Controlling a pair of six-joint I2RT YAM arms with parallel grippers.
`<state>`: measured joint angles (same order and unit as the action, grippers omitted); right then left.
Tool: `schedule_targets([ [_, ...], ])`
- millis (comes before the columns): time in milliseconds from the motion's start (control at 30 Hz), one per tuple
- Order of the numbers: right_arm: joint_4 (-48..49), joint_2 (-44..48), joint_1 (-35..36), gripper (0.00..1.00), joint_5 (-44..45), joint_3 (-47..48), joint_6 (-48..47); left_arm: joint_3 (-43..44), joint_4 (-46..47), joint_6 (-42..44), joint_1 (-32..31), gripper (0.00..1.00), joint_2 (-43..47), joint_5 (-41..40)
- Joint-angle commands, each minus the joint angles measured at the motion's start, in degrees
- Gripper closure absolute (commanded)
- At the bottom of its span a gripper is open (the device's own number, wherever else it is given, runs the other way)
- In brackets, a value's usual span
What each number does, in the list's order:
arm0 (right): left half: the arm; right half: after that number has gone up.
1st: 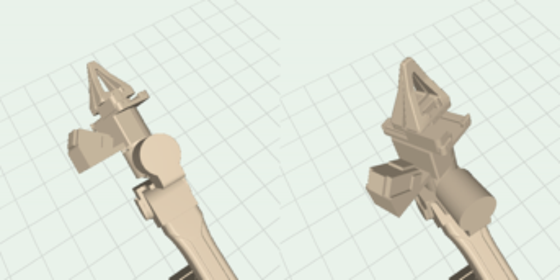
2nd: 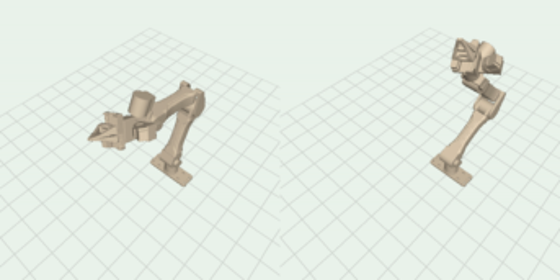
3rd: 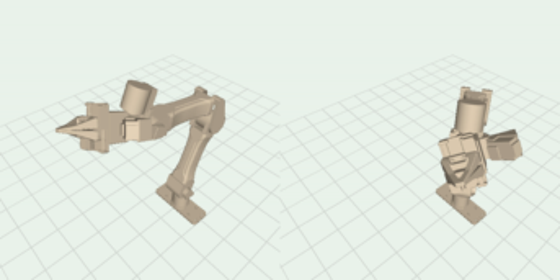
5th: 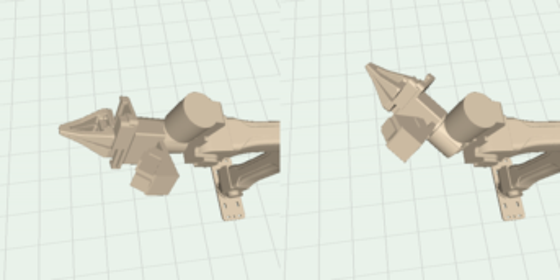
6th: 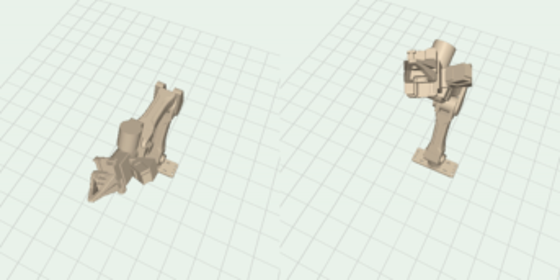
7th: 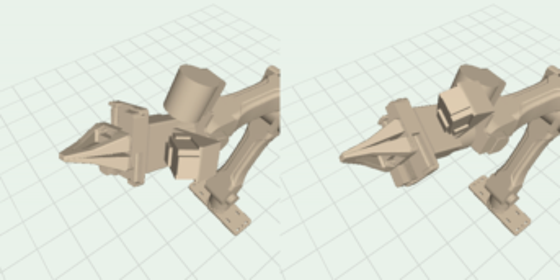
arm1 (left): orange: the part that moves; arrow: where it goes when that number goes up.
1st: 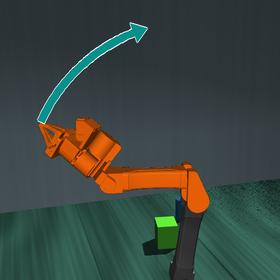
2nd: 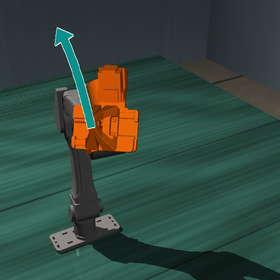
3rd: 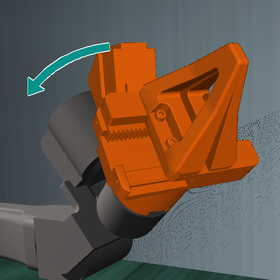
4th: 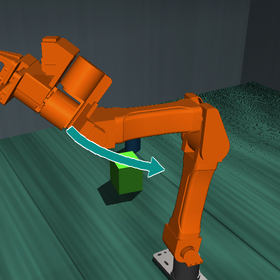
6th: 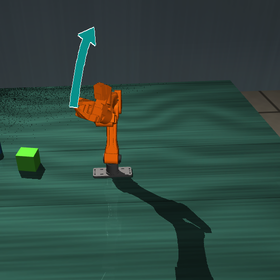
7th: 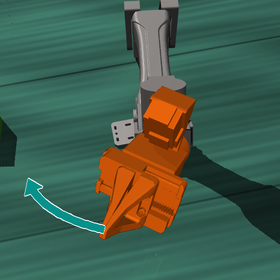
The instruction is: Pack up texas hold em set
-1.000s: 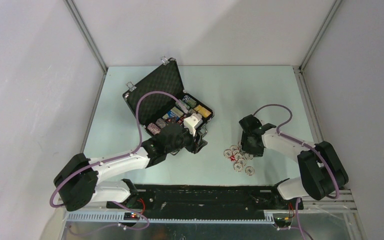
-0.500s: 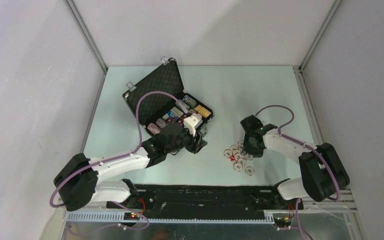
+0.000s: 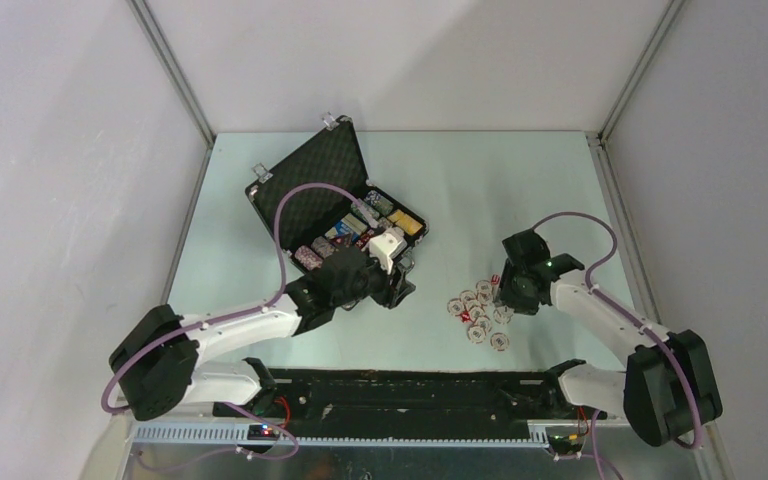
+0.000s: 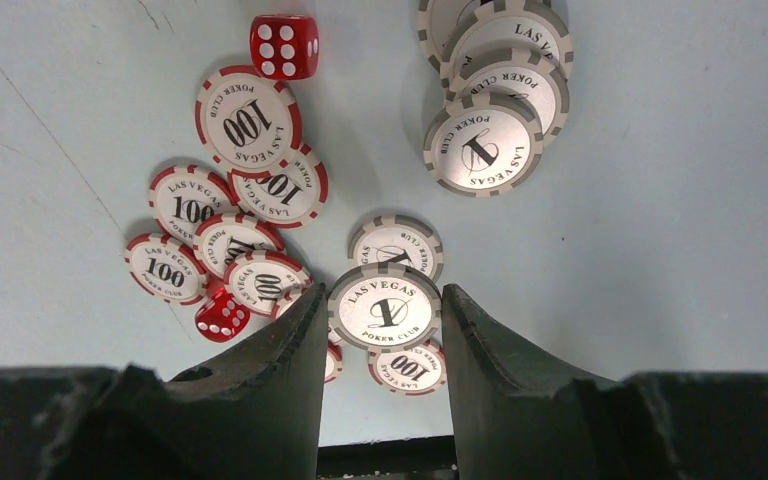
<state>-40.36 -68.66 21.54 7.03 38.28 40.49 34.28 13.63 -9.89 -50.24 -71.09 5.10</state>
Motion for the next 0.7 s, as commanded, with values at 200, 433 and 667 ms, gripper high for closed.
schedule_targets([
  [200, -0.6, 5.1, -0.5, 0.74, -4.8, 2.1, 2.2, 1.0, 6.9, -3.9, -2.1, 0.41, -1.2, 2.8],
  [433, 3.3, 14.2, 0.8, 0.81, -15.4, 4.6, 14.0, 2.1, 16.5, -15.6, -6.0, 0.30, -2.9, 3.9],
  [667, 9.4, 20.0, 6.1, 0.89, -13.4, 4.6, 25.7, 6.7, 17.8, -19.7, -7.5, 0.30, -4.8, 4.6],
])
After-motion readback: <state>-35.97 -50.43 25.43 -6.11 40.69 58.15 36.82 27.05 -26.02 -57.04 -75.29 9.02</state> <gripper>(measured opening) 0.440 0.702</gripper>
